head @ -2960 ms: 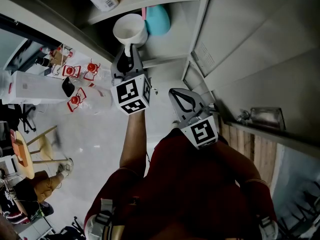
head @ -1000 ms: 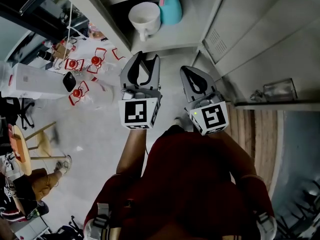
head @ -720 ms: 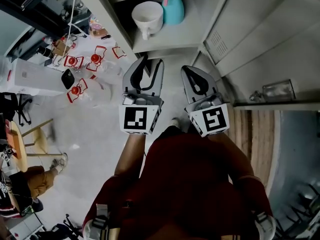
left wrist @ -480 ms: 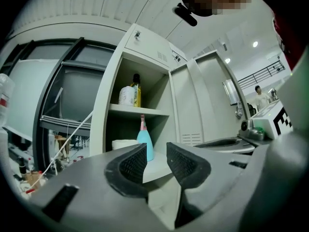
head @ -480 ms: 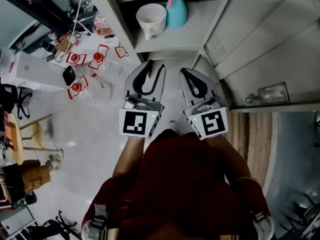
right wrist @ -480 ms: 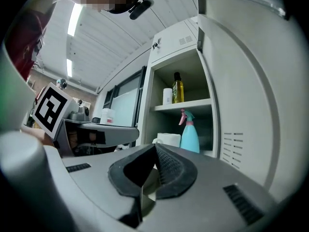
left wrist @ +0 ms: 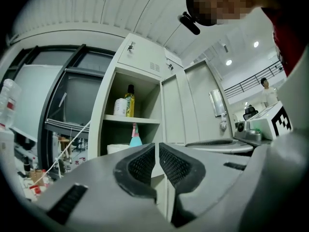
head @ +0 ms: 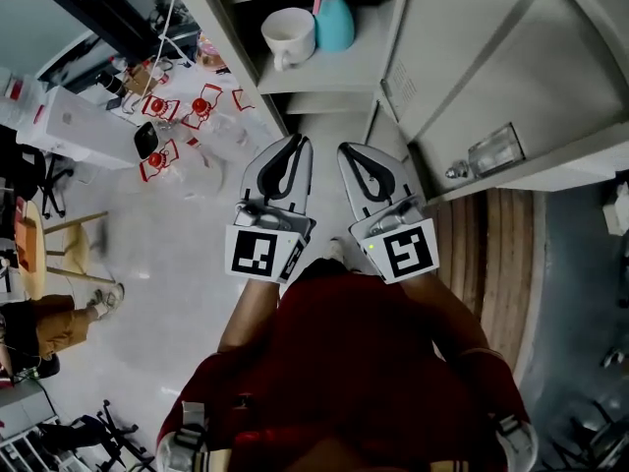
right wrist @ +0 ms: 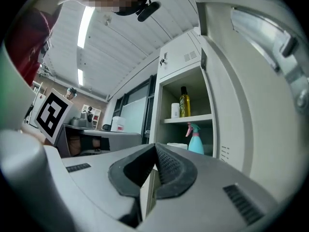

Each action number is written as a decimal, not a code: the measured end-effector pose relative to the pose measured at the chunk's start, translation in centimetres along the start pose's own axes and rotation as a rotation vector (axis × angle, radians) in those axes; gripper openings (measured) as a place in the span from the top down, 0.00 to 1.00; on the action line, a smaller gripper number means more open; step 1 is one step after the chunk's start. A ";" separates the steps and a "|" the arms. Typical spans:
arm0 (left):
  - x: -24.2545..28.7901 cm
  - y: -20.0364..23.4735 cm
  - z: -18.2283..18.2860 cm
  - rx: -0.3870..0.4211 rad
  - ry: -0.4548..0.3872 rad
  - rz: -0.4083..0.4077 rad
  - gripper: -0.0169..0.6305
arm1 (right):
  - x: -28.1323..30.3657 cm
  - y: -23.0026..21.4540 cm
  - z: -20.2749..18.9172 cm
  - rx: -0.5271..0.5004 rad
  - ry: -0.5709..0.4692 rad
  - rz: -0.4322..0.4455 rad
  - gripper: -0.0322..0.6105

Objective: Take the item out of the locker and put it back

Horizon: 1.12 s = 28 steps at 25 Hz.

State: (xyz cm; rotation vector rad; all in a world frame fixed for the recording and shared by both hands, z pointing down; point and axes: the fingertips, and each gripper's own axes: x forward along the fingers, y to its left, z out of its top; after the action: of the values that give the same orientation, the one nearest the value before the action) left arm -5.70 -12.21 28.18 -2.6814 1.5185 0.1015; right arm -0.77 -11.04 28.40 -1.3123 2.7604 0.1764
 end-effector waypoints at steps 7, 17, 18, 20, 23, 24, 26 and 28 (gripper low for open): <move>-2.9 -3.4 1.0 0.007 0.007 0.026 0.96 | -3.7 1.4 1.4 0.035 -0.021 0.034 0.95; -7.8 -7.1 1.5 0.027 0.021 0.038 0.96 | -8.5 3.4 2.4 0.081 -0.059 0.044 0.95; -8.2 -7.3 1.5 0.027 0.020 0.034 0.96 | -8.9 3.7 2.5 0.080 -0.061 0.042 0.95; -9.0 -7.5 1.6 0.024 0.015 0.025 0.96 | -9.4 4.4 2.7 0.075 -0.062 0.037 0.95; -9.8 -7.1 1.8 0.018 0.007 0.020 0.96 | -9.5 5.2 2.7 0.065 -0.057 0.025 0.95; -10.0 -6.8 1.9 0.017 0.002 0.018 0.96 | -9.4 5.4 2.9 0.059 -0.058 0.020 0.95; -10.3 -6.6 2.5 0.020 -0.025 -0.006 0.96 | -9.1 5.8 3.2 0.048 -0.058 0.006 0.95; -10.5 -6.3 2.8 0.029 -0.038 -0.028 0.96 | -8.8 6.3 3.5 0.047 -0.057 -0.008 0.95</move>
State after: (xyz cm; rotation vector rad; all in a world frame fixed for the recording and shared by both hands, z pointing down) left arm -5.81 0.25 26.39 -2.6613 1.4601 0.1269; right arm 0.01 0.15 26.46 -1.2866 2.6950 0.1456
